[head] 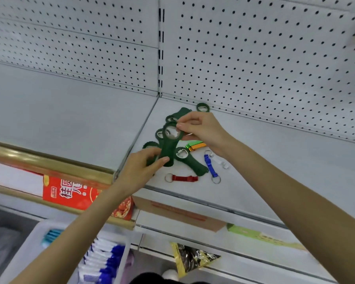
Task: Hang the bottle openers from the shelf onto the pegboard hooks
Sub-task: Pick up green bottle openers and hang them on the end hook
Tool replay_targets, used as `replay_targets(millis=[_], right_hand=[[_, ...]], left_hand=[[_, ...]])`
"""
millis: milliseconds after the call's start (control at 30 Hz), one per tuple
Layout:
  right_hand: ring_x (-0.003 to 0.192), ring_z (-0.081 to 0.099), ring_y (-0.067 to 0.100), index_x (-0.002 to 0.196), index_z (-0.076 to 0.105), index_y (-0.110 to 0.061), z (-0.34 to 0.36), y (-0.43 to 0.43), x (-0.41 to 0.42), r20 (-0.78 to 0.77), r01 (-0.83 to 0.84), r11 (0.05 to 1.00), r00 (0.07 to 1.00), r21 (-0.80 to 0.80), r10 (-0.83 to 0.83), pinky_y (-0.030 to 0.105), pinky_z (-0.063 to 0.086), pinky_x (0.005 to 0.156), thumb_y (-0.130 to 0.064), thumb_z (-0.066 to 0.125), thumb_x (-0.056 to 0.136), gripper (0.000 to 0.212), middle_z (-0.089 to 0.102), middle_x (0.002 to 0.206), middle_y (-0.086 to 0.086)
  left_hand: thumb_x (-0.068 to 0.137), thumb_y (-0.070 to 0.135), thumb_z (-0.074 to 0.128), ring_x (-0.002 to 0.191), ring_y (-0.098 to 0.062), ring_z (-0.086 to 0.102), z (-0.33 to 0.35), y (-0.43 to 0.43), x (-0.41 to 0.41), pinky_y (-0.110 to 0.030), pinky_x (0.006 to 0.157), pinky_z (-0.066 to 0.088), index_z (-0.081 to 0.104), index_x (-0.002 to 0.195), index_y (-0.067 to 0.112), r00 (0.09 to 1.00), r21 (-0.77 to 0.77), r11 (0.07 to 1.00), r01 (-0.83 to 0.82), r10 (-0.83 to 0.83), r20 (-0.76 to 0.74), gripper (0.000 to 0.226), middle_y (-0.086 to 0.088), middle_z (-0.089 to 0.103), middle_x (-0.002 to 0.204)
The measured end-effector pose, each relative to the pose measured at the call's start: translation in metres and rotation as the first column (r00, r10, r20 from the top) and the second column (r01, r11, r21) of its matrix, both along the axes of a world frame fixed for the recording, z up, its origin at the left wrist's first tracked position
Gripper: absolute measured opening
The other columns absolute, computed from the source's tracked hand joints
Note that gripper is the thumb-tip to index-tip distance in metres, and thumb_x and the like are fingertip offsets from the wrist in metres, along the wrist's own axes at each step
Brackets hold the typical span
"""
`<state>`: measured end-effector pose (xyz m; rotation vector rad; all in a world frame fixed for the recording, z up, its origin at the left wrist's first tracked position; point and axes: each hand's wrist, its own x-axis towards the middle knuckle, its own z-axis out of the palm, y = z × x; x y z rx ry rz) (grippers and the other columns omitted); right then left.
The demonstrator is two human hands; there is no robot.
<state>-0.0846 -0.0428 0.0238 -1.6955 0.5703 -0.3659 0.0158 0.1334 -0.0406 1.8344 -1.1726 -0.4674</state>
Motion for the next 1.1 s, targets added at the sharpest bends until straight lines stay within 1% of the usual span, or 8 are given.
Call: replay_targets(millis=[100, 200, 433, 533, 600, 733, 867, 1100], right_hand=[[0.078, 0.071, 0.015, 0.091, 0.069, -0.01, -0.004, 0.009, 0.015, 0.029, -0.018, 0.999, 0.999, 0.028, 0.017, 0.025, 0.058, 0.07, -0.007, 0.067, 0.087, 0.006, 0.072, 0.088, 0.008], [0.078, 0.071, 0.012, 0.096, 0.069, -0.01, -0.009, 0.012, 0.027, 0.017, -0.05, 0.998, 0.999, 0.029, 0.049, 0.022, 0.057, 0.068, -0.009, 0.067, 0.087, 0.009, 0.072, 0.089, 0.007], [0.097, 0.066, 0.017, 0.103, 0.068, -0.013, -0.031, -0.029, 0.034, -0.111, 0.089, 0.96, 0.986, -0.265, -0.123, 0.027, 0.057, 0.08, -0.014, 0.073, 0.083, 0.021, 0.07, 0.1, 0.003], [0.105, 0.06, 0.019, 0.114, 0.065, -0.011, -0.037, -0.056, 0.038, -0.193, 0.12, 0.933, 0.962, -0.339, -0.193, 0.029, 0.05, 0.092, -0.017, 0.074, 0.081, 0.034, 0.065, 0.114, 0.005], [0.108, 0.054, 0.017, 0.12, 0.06, -0.014, -0.041, -0.069, 0.043, -0.222, 0.114, 0.923, 0.953, -0.368, -0.206, 0.027, 0.044, 0.09, -0.02, 0.075, 0.08, 0.043, 0.059, 0.119, 0.001], [0.118, 0.041, 0.014, 0.132, 0.051, -0.02, -0.046, -0.087, 0.06, -0.313, -0.063, 0.876, 0.944, -0.478, -0.103, 0.027, 0.034, 0.098, -0.031, 0.077, 0.078, 0.061, 0.047, 0.13, -0.002], [0.128, 0.042, 0.021, 0.136, 0.05, -0.02, -0.045, -0.099, 0.08, -0.492, -0.358, 0.714, 0.87, -0.602, 0.022, 0.031, 0.031, 0.107, -0.04, 0.074, 0.079, 0.065, 0.05, 0.138, 0.005], [0.124, 0.043, 0.019, 0.131, 0.054, -0.025, -0.042, -0.108, 0.097, -0.606, -0.509, 0.664, 0.788, -0.548, 0.104, 0.031, 0.035, 0.103, -0.047, 0.072, 0.079, 0.059, 0.049, 0.135, 0.002]], left_hand=[[0.091, 0.019, 0.063, 0.085, -0.005, 0.069, 0.0, 0.007, 0.008, -0.019, 0.077, 0.054, 0.071, 0.098, 0.022, 0.969, -0.024, 0.995, -0.101, 0.093, -0.23, 0.011, 0.009, 0.074, 0.091], [0.089, 0.009, 0.063, 0.073, -0.021, 0.073, 0.002, 0.018, 0.015, -0.024, 0.067, 0.059, 0.071, 0.095, 0.009, 0.871, -0.036, 0.981, -0.19, 0.151, -0.468, 0.009, -0.01, 0.075, 0.088], [0.091, 0.01, 0.062, 0.074, -0.022, 0.073, -0.005, 0.042, 0.033, -0.022, 0.063, 0.057, 0.069, 0.094, 0.009, 0.803, -0.007, 0.958, -0.285, 0.235, -0.548, 0.009, -0.008, 0.075, 0.08], [0.092, 0.01, 0.06, 0.077, -0.02, 0.073, -0.003, 0.041, 0.037, -0.023, 0.066, 0.058, 0.069, 0.096, 0.01, 0.782, -0.004, 0.959, -0.285, 0.23, -0.579, 0.01, -0.005, 0.076, 0.082], [0.092, 0.01, 0.059, 0.079, -0.02, 0.073, 0.0, 0.037, 0.037, -0.022, 0.066, 0.058, 0.069, 0.096, 0.01, 0.761, -0.008, 0.959, -0.285, 0.221, -0.61, 0.011, -0.006, 0.076, 0.082], [0.093, 0.009, 0.058, 0.078, -0.02, 0.074, 0.003, 0.027, 0.036, -0.02, 0.065, 0.057, 0.069, 0.097, 0.009, 0.728, -0.012, 0.961, -0.277, 0.202, -0.655, 0.012, -0.006, 0.076, 0.083], [0.093, 0.009, 0.058, 0.078, -0.021, 0.074, 0.004, 0.018, 0.036, -0.021, 0.068, 0.057, 0.07, 0.095, 0.01, 0.712, -0.008, 0.964, -0.266, 0.191, -0.676, 0.012, -0.006, 0.076, 0.082], [0.092, 0.009, 0.059, 0.077, -0.018, 0.074, 0.001, 0.012, 0.035, -0.018, 0.064, 0.056, 0.07, 0.094, 0.011, 0.7, 0.012, 0.96, -0.279, 0.212, -0.682, 0.011, -0.005, 0.076, 0.082]])
